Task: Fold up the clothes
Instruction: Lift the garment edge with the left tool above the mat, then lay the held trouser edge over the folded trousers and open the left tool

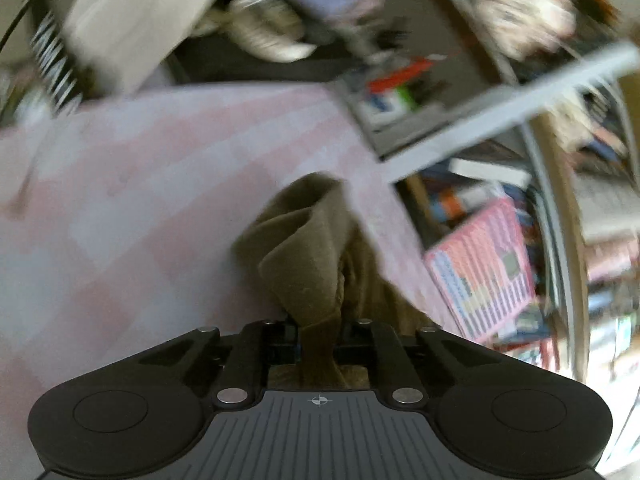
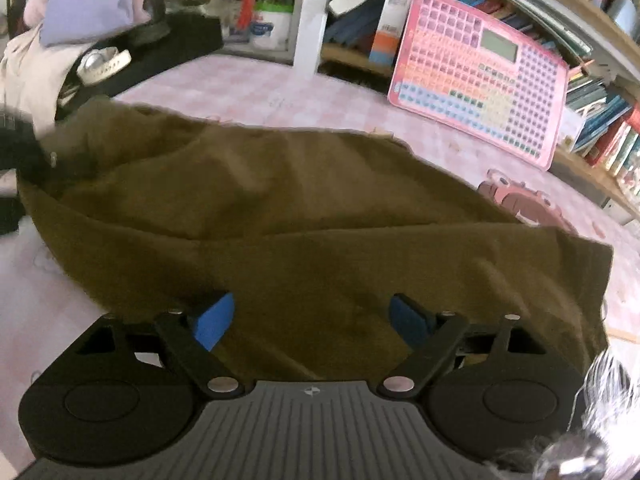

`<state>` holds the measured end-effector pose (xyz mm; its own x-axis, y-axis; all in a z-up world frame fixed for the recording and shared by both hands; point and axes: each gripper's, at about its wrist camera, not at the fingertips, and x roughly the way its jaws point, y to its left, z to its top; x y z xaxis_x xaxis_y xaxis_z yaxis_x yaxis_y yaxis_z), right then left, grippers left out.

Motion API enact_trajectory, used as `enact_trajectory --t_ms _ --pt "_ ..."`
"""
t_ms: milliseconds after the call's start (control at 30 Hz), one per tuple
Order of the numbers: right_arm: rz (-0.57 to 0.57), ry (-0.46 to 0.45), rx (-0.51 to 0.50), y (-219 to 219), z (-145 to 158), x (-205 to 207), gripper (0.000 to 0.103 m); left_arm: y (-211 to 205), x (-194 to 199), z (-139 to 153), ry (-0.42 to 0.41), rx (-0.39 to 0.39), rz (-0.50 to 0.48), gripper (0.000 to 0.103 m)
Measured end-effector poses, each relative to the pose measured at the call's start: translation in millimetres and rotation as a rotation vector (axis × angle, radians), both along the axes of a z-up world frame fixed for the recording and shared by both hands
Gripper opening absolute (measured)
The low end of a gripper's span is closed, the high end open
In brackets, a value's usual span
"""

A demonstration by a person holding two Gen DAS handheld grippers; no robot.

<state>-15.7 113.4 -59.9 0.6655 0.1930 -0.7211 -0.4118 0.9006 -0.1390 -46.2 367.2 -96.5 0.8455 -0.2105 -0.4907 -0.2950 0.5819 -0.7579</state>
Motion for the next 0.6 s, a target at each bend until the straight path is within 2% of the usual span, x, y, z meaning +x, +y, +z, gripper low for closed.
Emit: enact_trajectory --t_ms 100,200,300,367,467,533,567,600 --pt "0.012 0.012 0.016 0 -1 2 0.084 -26 3 37 -0.080 0.179 -0.093 0.010" --pt "0.033 0.027 0.044 -2 0 6 0.084 -63 7 70 -0.131 0.398 -0.183 0.010" --pt "0.058 0.042 0.113 -13 6 7 0.084 -105 10 91 -0.136 0.618 -0.259 0.011" --pt "0.049 0.044 0.158 -36 14 5 0.084 -134 12 99 -0.126 0.751 -0.304 0.011" --pt "0.034 0.048 0.224 -71 25 1 0.084 -172 17 103 -0.096 0.890 -0.356 0.013" --pt "0.018 0.069 0.235 -99 25 -2 0.084 -196 22 100 -0.069 0.954 -0.396 0.018" --pt "0.010 0.079 0.241 -113 25 -4 0.084 -209 24 96 -0.049 0.981 -0.422 0.030" --pt "0.002 0.090 0.247 -127 25 -6 0.084 -220 28 89 -0.016 0.999 -0.457 0.048"
